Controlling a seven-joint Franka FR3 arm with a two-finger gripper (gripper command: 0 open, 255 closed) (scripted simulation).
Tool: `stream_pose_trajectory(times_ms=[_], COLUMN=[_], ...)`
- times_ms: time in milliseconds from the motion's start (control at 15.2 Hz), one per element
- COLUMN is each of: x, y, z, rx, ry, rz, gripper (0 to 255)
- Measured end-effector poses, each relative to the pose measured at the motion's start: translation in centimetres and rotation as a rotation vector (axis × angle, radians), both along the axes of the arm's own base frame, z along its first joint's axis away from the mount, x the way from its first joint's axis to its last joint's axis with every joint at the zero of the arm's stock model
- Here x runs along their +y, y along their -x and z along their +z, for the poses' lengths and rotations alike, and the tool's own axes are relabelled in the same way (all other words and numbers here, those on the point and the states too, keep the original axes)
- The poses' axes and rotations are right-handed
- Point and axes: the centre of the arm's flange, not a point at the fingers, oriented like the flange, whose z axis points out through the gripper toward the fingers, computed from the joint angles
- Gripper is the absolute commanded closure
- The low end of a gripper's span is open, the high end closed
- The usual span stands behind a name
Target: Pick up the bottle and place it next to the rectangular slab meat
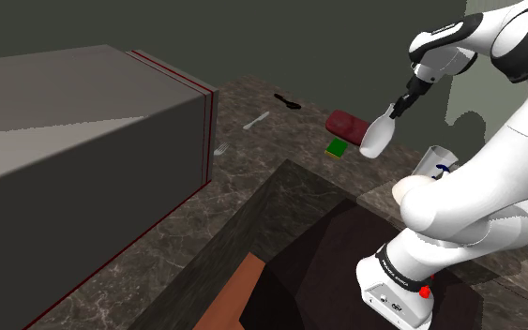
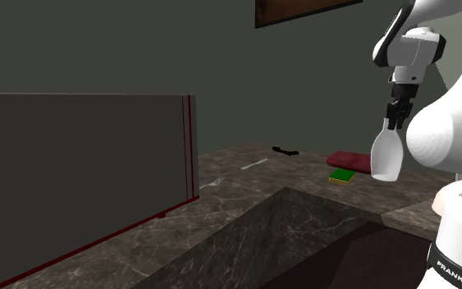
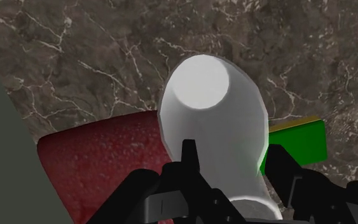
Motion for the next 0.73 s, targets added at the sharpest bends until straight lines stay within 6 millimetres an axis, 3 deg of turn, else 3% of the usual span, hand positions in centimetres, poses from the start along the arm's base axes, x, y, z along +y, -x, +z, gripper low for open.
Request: stream_pose_trajectory(times_ms=[264, 330, 726], x=[0.05, 0.05, 0.04], y=[-0.04, -0.04, -0.04], z=[-0.20, -0.20, -0.18], rx=[0.001, 0.001, 0.001], ry=[-0.002, -0.002, -0.002], rz=[0.000, 0.000, 0.000], gripper=[255, 0, 0])
